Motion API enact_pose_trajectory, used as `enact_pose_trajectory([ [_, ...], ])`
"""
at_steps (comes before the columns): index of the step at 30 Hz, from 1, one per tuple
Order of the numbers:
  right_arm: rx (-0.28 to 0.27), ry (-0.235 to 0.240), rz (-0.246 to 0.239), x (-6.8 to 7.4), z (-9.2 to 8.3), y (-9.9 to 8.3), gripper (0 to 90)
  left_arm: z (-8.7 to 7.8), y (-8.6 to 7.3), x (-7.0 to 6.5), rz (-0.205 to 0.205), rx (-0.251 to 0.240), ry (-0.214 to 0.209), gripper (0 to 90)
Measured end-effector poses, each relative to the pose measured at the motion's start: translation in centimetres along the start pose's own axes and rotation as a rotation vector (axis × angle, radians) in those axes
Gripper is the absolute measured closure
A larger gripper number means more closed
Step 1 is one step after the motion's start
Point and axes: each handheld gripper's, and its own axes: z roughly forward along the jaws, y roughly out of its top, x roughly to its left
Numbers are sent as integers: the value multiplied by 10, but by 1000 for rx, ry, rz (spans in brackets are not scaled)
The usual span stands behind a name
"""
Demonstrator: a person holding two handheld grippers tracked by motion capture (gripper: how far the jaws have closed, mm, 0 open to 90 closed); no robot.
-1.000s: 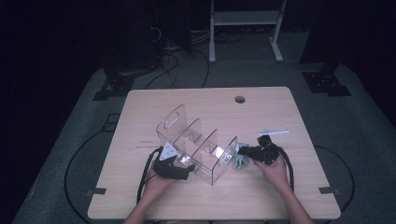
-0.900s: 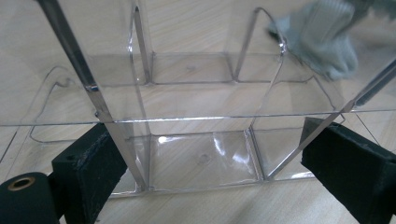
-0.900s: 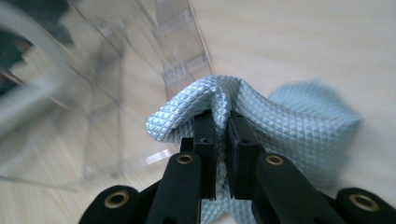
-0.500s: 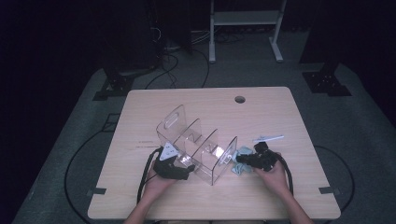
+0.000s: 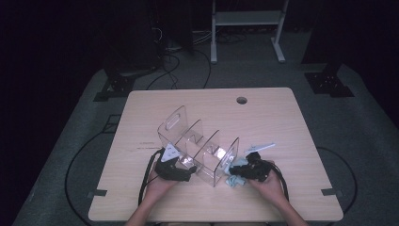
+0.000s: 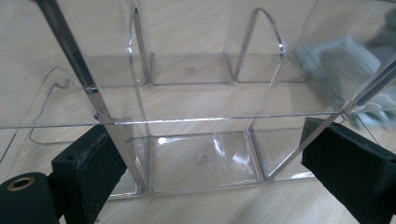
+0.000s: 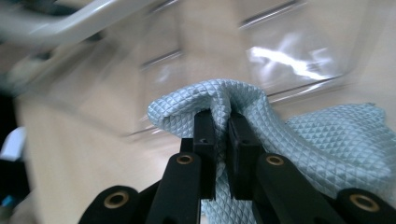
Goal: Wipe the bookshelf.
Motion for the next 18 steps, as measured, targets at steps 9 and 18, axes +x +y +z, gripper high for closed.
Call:
enact_pose_trajectory([
  [9, -34, -39, 10, -12, -3, 3, 831, 2, 0, -1, -5, -2, 5, 72],
  [18, 25, 29, -65, 27, 8, -9, 831, 1, 1, -1, -3, -1, 7, 72],
])
